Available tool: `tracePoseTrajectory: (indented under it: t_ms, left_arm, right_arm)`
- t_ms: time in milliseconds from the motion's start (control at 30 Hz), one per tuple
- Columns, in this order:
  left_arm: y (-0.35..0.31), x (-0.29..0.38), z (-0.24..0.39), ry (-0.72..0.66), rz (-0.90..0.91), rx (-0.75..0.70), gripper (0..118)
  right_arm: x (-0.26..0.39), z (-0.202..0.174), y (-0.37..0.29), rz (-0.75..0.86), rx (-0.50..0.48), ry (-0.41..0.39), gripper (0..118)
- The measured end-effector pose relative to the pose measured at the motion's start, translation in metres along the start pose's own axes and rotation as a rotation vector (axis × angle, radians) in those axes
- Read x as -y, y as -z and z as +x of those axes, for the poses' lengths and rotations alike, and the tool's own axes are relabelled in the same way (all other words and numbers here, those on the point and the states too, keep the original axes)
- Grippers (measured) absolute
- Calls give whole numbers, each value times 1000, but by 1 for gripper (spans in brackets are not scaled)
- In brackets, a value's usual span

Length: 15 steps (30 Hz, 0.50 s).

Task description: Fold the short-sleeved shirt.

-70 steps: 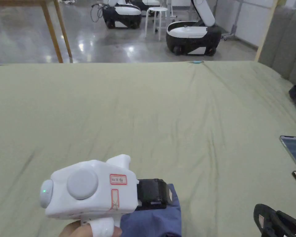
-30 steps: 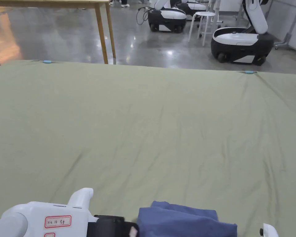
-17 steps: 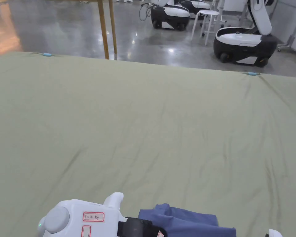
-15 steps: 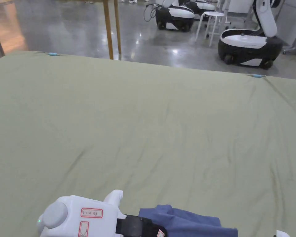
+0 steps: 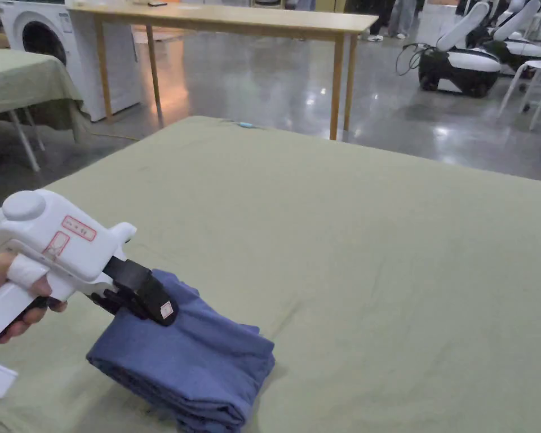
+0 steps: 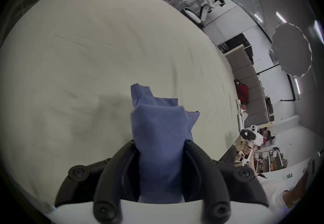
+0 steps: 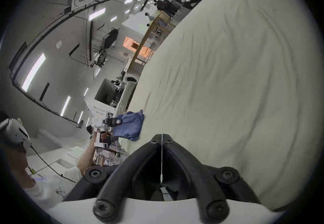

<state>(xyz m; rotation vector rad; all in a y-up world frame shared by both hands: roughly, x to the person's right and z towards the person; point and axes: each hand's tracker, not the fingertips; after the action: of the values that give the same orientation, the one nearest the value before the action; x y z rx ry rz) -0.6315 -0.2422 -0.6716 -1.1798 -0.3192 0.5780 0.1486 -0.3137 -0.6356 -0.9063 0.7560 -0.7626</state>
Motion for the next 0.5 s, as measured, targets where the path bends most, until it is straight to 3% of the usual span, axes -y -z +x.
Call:
tracePoseTrajectory:
  t_ms: [67, 233, 267, 300, 333, 367, 500]
  left_arm:
    - [-5, -18, -6, -8, -20, -74, 30]
    - [2, -35, -10, 10, -21, -70, 31]
    - [3, -34, -10, 27, -30, -69, 39]
    - [3, -34, -10, 32, -40, -73, 63]
    - [2, -33, -13, 40, -45, -96, 107]
    - [1, -32, -15, 44, -25, -112, 118]
    - [-18, -23, -13, -29, 112, -116, 116]
  right_arm:
    - [1, -3, -2, 12, 20, 1, 1]
    - [1, -2, -8, 27, 42, -2, 1]
    - [0, -1, -8, 28, 46, 4, 1]
    - [-1, -1, -9, 27, 51, 6, 1]
    - [-2, 0, -9, 28, 56, 3, 1]
    - [-3, 1, -10, 28, 62, 2, 1]
    - [-6, 4, -10, 40, 61, 12, 1]
